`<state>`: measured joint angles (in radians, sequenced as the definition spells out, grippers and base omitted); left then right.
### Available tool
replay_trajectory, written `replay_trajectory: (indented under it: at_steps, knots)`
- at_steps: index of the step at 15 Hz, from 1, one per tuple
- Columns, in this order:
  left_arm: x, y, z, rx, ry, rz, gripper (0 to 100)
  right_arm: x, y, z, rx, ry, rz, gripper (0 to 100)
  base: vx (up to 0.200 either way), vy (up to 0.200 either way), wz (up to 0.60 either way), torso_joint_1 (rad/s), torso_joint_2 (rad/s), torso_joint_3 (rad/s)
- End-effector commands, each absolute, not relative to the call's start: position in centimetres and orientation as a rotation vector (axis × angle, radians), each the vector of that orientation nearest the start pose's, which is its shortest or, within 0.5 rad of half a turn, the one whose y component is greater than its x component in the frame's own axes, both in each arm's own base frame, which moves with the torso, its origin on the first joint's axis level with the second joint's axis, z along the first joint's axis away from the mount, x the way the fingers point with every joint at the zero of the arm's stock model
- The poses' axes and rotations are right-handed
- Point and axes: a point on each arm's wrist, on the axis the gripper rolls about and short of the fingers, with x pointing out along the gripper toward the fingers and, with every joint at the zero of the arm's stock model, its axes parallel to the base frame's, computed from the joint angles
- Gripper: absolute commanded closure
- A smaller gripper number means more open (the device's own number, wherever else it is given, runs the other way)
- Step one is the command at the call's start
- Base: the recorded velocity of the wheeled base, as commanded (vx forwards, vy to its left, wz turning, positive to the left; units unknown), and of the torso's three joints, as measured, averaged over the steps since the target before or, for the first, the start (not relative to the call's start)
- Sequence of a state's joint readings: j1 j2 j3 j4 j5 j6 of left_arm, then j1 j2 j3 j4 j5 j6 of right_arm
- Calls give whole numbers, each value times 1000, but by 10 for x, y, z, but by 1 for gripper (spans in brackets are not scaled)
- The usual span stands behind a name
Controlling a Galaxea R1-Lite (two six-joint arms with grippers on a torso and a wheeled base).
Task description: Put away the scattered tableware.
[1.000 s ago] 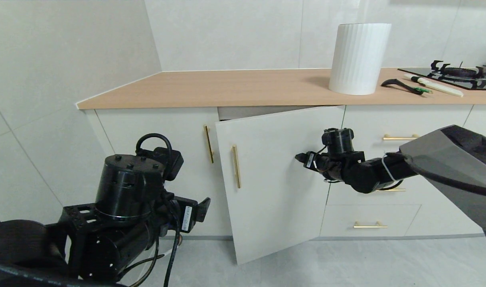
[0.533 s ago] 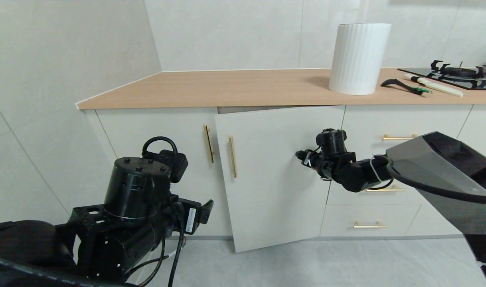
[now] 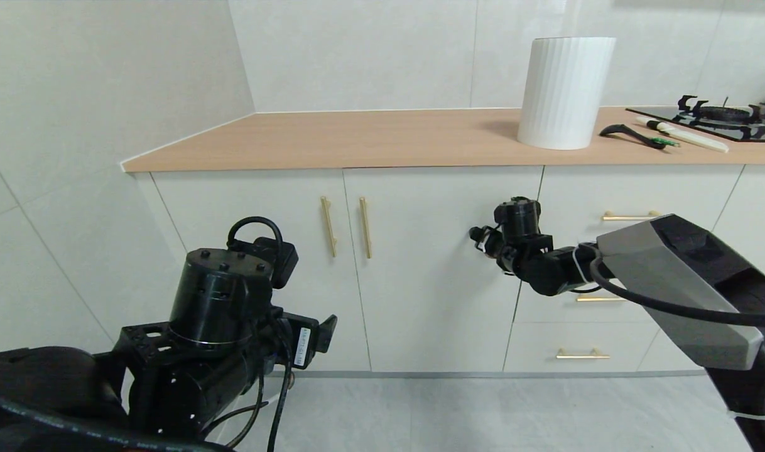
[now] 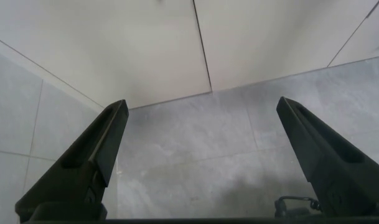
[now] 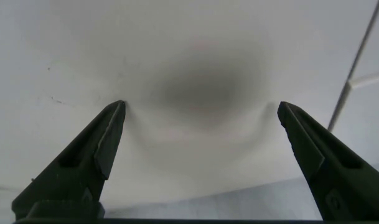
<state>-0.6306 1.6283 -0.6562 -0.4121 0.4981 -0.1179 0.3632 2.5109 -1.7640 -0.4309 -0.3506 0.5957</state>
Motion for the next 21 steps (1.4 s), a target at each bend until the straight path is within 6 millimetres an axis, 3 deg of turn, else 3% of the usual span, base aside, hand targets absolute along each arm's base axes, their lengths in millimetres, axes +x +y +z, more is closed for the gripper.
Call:
replay_trajectory:
  at_steps: [1,6,8,10,11,12,15,17,18,19,21]
  knots:
    - [219,-146,144,185,480,-100,0,496,172,78,486,261,-112,0,0,0,0,0,0,0]
    - [219,-146,144,185,480,-100,0,500,167,79,489,245,-133,0,0,0,0,0,0,0]
    - [219,-146,145,184,479,-100,0,483,165,93,480,277,-120,0,0,0,0,0,0,0]
    - [219,-146,145,184,479,-100,0,447,169,116,479,352,9,0,0,0,0,0,0,0]
    - [218,-146,145,182,476,-100,0,418,166,139,484,387,104,0,0,0,0,0,0,0]
    - [218,-145,146,180,474,-96,0,402,165,153,488,384,139,0,0,0,0,0,0,0]
    - [195,-126,157,167,436,-92,0,337,138,214,442,292,184,0,0,0,0,0,0,0]
    - [178,-114,180,106,349,-100,0,283,116,238,402,243,194,0,0,0,0,0,0,0]
    - [174,-111,184,92,333,-104,0,269,109,242,392,231,197,0,0,0,0,0,0,0]
    - [160,-97,194,32,283,-90,0,219,88,254,354,173,212,0,0,0,0,0,0,0]
    - [129,-73,195,-8,229,-71,0,153,54,272,342,34,190,0,0,0,0,0,0,0]
